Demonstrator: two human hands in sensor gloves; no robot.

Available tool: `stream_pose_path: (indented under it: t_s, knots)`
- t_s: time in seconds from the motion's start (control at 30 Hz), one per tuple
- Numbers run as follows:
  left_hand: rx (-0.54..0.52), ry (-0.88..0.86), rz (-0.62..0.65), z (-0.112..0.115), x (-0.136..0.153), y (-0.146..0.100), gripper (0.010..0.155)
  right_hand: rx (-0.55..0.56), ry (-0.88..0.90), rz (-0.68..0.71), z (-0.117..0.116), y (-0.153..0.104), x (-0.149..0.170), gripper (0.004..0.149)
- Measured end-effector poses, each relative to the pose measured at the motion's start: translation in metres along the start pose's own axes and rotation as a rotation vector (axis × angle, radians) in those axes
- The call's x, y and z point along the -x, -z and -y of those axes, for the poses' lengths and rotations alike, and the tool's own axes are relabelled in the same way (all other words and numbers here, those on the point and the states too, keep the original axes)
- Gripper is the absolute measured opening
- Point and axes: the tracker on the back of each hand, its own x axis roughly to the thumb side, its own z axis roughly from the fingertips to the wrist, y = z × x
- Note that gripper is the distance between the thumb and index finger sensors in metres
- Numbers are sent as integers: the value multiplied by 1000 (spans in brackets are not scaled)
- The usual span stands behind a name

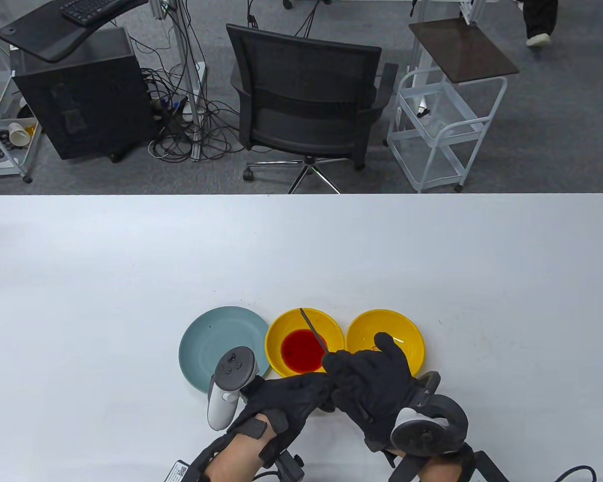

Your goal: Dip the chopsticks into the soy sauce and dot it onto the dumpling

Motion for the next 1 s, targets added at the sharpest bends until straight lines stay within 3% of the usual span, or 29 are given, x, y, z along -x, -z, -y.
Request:
stream_pose_path:
  t_s: [0.1,0.4,0.53,0.67,0.77,0.83,1.0]
  knots:
    - [46,-196,-11,3,8,4,66,-11,-9,8,-7,0,-6,61]
    - [8,-273,-49,-2,16,5,56,-111,-32,10,-26,-1,-12,70]
    - [-53,-221,-21,-15,11,4,56,-223,-50,-43,-31,-2,-11,83]
    - [-179,-213,8,-48,5,-5,55,-248,-71,-76,-25,-3,-6,89]
    - [-299,-49,-35,-83,-3,-17,55,-247,-44,-120,-20,-2,1,89]
    - [-443,214,-132,-106,-10,-29,55,-246,-24,-153,-16,-2,7,89]
    - [-628,802,-512,-120,-17,-35,55,-270,0,-200,-13,-3,15,89]
